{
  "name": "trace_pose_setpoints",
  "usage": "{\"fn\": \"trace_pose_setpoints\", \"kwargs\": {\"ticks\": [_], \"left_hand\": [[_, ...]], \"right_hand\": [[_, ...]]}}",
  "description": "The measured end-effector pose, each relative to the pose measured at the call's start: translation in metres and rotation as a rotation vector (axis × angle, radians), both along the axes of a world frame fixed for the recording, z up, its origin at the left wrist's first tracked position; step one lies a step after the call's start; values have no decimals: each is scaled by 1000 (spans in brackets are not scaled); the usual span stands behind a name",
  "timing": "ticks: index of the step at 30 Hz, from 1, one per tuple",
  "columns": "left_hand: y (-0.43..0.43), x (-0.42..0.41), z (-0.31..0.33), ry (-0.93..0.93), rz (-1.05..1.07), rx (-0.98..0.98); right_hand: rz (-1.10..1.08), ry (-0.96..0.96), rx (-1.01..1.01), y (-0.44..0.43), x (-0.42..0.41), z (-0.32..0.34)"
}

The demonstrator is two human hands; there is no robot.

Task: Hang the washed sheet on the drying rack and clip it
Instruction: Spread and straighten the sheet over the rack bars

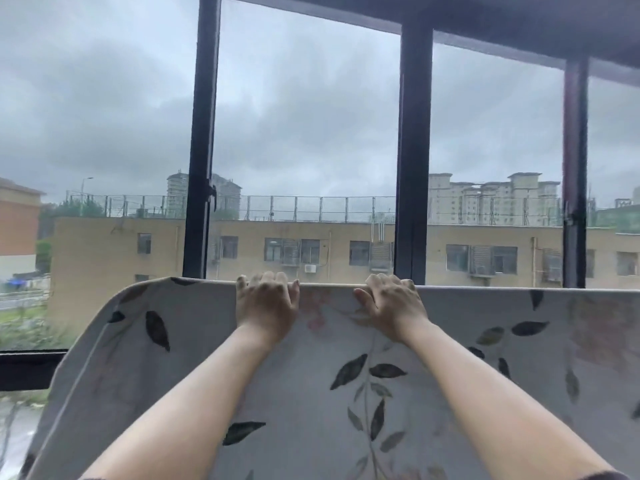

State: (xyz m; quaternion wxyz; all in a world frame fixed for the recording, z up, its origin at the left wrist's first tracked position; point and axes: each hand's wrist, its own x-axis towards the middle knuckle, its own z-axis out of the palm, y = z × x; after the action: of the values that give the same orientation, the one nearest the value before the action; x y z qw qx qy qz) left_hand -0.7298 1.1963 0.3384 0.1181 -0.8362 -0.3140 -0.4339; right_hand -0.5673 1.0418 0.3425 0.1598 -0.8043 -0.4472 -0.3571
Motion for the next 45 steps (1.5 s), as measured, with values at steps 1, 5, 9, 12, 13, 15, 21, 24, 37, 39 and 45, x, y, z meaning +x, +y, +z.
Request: {"fn": "trace_pose_setpoints", "kwargs": {"ticks": [1, 5, 9, 12, 13, 15, 21, 24, 37, 39, 45], "left_hand": [[-12, 15, -1, -16, -14, 1], [-54, 67, -8, -64, -79, 52], [-82, 112, -9, -115, -90, 64], [-103, 142, -8, -160, -98, 80], [-113, 155, -10, -189, -104, 82], [-123, 166, -13, -256, -82, 68], [-183, 239, -15, -327, -83, 85], [-213, 275, -14, -338, -97, 69], [-330, 414, -22, -427, -171, 82], [-348, 435, -23, -446, -167, 82], [-408, 502, -25, -398, -119, 30]], "right_hand": [[5, 3, -4, -7, 10, 0], [12, 3, -9, -41, 47, 0], [-1, -15, 33, -78, 95, -1], [-2, -10, 53, -103, 131, -4], [1, -19, 56, -115, 147, -6], [4, -44, 69, -133, 166, -5], [23, -88, 115, -203, 247, -7], [24, -116, 114, -228, 282, -5], [96, -236, 239, -332, 419, -15], [101, -237, 248, -352, 443, -16], [91, -229, 257, -419, 514, -19]]}}
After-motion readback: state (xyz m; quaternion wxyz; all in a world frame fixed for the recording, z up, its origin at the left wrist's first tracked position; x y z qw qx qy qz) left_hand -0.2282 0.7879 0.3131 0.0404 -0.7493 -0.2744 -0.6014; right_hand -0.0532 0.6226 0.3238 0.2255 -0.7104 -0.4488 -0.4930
